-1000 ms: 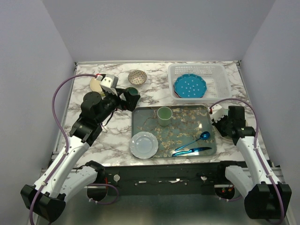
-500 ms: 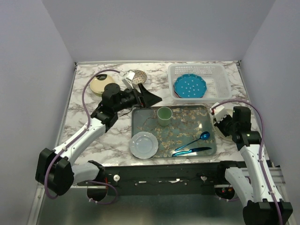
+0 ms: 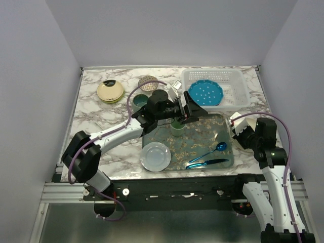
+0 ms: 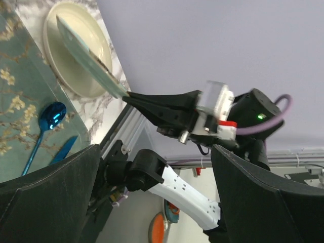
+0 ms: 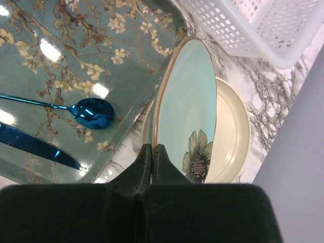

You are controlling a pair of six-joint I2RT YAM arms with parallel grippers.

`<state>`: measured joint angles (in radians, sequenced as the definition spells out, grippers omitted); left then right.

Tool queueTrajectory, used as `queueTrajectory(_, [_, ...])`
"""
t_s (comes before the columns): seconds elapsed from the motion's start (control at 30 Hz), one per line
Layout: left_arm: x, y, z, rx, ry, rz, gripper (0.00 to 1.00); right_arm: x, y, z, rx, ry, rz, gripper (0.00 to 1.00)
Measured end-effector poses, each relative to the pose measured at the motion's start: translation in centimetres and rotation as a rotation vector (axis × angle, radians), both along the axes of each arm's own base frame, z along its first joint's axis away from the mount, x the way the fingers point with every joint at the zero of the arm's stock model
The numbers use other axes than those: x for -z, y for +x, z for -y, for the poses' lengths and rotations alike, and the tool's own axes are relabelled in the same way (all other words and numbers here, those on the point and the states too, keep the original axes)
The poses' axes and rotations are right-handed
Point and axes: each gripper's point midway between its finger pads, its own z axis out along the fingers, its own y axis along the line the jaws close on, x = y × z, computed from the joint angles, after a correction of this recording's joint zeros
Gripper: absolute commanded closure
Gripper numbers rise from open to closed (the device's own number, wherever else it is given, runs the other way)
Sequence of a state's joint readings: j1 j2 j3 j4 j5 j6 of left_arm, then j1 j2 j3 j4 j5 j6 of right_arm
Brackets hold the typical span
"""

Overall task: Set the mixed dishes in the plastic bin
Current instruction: Pick up the plate at the center of the board.

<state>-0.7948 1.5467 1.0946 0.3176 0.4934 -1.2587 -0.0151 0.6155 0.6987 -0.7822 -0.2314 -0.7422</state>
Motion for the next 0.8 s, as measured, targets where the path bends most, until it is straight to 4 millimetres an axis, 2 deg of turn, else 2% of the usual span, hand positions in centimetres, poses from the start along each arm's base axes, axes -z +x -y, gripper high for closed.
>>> queueTrajectory(0.17, [3.4,-0.6,3.2,0.022,0.034,-0.132,0.02,-1.1,-0.1,-0.4,-0.019,0.014,0.031,1.00])
queueTrajectory(0.33, [5.6,-0.7,5.8,0.026,0.055,-0.222,0.02,-2.5,-0.4,-1.1,-0.050,0.035,0.055,1.00])
queueTrajectory(0.53, [5.6,0.1,8.3,0.025,0.035,-0.266,0.02,-4.3,-1.0,-2.4,-0.113,0.072,0.091,1.00])
queueTrajectory(0.8, [6.0,0.7,10.6,0.035,0.019,-0.295,0.02,-4.3,-2.0,-3.7,-0.172,0.120,0.068,1.00])
